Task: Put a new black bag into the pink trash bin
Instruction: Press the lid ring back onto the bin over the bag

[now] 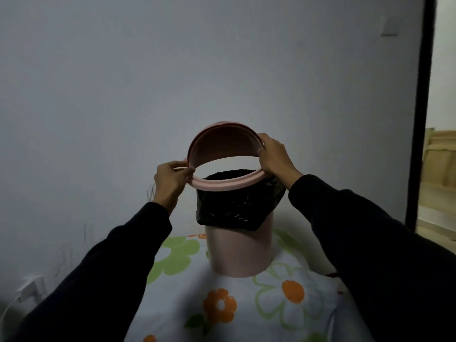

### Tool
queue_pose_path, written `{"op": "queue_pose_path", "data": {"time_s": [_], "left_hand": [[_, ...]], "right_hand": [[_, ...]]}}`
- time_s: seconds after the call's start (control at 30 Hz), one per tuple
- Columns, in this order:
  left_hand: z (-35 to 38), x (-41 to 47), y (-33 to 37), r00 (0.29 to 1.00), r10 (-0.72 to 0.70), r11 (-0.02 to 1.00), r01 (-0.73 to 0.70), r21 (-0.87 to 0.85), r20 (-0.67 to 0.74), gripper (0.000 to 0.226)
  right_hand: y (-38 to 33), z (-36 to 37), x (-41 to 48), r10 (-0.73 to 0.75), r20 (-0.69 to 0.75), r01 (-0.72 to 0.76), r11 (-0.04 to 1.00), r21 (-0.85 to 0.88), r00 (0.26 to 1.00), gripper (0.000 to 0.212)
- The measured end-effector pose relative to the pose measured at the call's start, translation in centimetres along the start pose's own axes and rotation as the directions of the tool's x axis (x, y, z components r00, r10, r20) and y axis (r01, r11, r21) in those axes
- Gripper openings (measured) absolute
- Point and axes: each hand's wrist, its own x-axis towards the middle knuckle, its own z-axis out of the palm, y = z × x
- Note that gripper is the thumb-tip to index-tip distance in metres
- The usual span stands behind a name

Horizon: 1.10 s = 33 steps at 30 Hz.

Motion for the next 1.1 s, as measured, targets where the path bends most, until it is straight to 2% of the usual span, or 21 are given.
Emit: {"op": "queue_pose_path", "data": {"time_s": [0.17,0.33,0.53,0.73,0.87,1.03,1.1], "left_hand": [[2.2,-0.7,0.8,0.997,0.078,0.994,-0.079,0.070,0.017,0.022],[3.3,-0.6,0.1,0.996,0.084,0.985,-0.087,0.146,0.022,0.020],[4.0,0.0,-0.5,0.996,0.081,0.969,-0.086,0.231,0.031,0.020],[4.5,0.5,-1.0,0.999,0.041,0.969,-0.046,0.244,0.025,0.018],[4.5,1.1,-1.8,0.999,0.006,0.972,-0.013,0.235,0.034,0.023],[4.5,1.6,-3.0,0.991,-0.077,0.975,0.052,0.215,0.108,0.026],[4.3,1.7,-3.5,0.985,-0.097,0.973,0.064,0.220,0.144,0.029]], "right_hand": [[1.6,-1.1,-0.3,0.054,-0.008,-0.054,0.996,0.071,0.998,0.042],[3.2,-0.4,-0.4,0.111,-0.007,-0.111,0.994,0.003,0.994,0.028],[4.5,0.7,-0.5,0.147,-0.003,-0.147,0.989,-0.032,0.989,0.026],[5.3,1.2,-0.5,0.195,0.073,-0.192,0.980,-0.044,0.978,0.027],[5.7,1.4,-0.7,0.213,0.124,-0.217,0.976,0.019,0.969,0.031],[5.9,2.0,-0.9,0.253,0.181,-0.270,0.960,0.075,0.950,0.037],[6.2,2.3,-0.7,0.293,0.230,-0.316,0.946,0.068,0.928,0.031]]}}
